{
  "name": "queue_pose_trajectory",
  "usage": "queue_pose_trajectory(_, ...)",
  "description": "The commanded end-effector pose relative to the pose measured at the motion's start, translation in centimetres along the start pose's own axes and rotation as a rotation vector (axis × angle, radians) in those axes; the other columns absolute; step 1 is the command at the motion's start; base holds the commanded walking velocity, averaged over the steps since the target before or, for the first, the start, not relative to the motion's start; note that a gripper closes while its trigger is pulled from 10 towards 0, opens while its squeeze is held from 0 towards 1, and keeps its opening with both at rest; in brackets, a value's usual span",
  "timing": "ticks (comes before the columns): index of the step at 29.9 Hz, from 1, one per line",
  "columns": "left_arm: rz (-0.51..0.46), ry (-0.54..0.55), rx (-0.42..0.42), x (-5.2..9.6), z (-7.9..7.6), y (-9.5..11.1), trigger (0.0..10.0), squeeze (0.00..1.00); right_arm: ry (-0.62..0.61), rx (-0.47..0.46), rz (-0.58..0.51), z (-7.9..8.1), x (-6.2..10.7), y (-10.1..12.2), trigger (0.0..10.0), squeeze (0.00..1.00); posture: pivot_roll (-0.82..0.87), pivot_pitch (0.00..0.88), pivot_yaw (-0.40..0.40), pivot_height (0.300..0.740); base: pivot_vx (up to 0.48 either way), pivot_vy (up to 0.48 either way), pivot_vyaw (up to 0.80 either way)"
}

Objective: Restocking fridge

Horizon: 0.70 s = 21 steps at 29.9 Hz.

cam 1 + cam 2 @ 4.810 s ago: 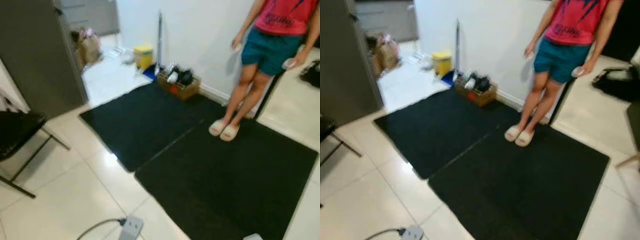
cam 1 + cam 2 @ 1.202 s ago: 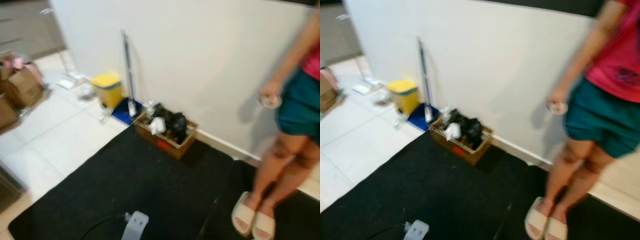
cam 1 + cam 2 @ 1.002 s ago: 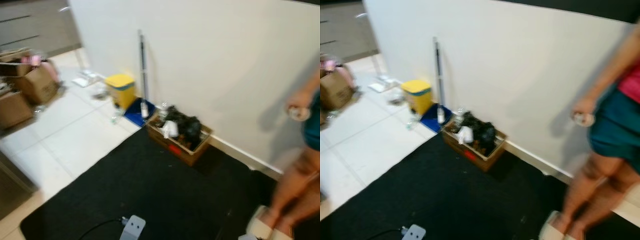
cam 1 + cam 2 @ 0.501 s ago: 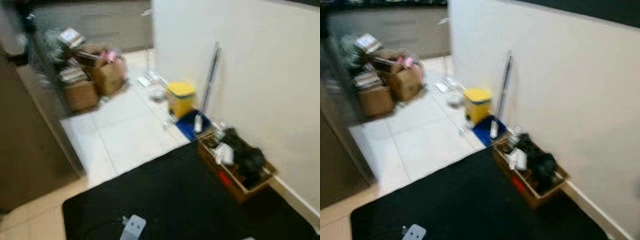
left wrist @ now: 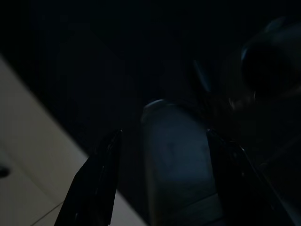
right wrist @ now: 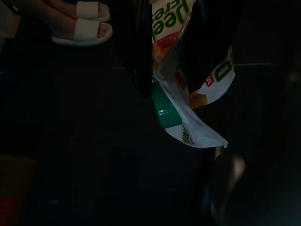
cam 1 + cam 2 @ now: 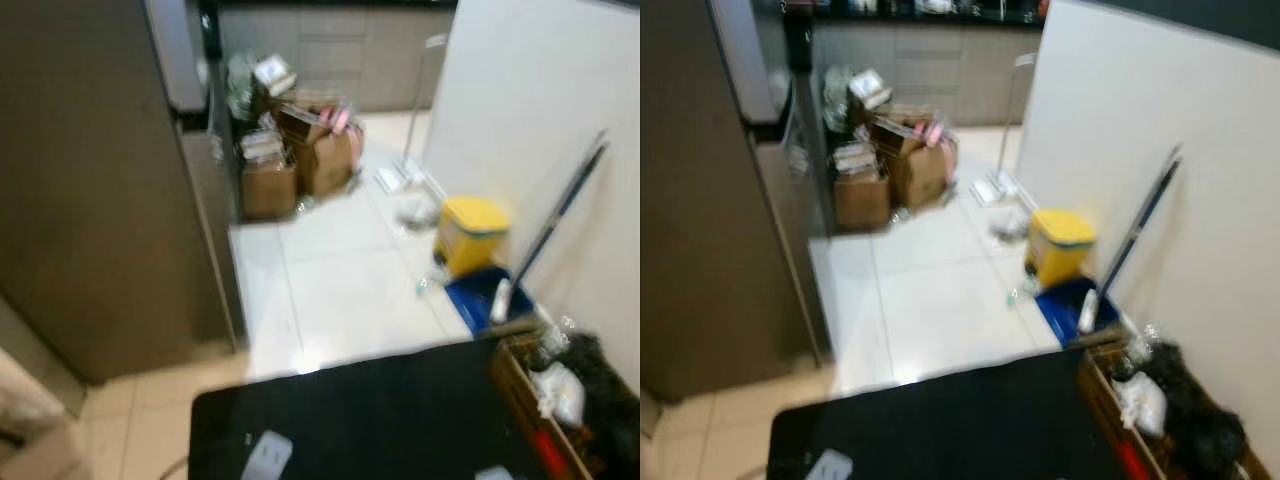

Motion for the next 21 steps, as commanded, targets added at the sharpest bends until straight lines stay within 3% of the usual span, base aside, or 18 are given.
queue_pose_trajectory(1,0.018,-0.011,0.006,-0.09,-0.44,-0.48,10.0,0.00,-0.020,-0.009,0.022,-0.67,0.15,-0.67,10.0,0.00,0.00,0.000,-0.058,0.740,0.334,0.000,0.00)
queue_pose_trajectory(21,0.023,-0.011,0.011,-0.07,-0.51,-0.76,10.0,0.00,-0.012,-0.010,0.021,-0.61,0.16,-0.73,10.0,0.00,-0.01,0.000,-0.061,0.740,0.333,0.000,0.00)
Point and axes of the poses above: a point about 5 cm out from each wrist's last joint towards the gripper, its own x axis pointing back from the gripper into the wrist, its own y axis along the axis of the wrist's last joint, z = x × y, the point moved 4 cm from there along -x, pointing out of the wrist towards the gripper, and after that the axes turned 12 degrees about x, right-handed, at the moved point
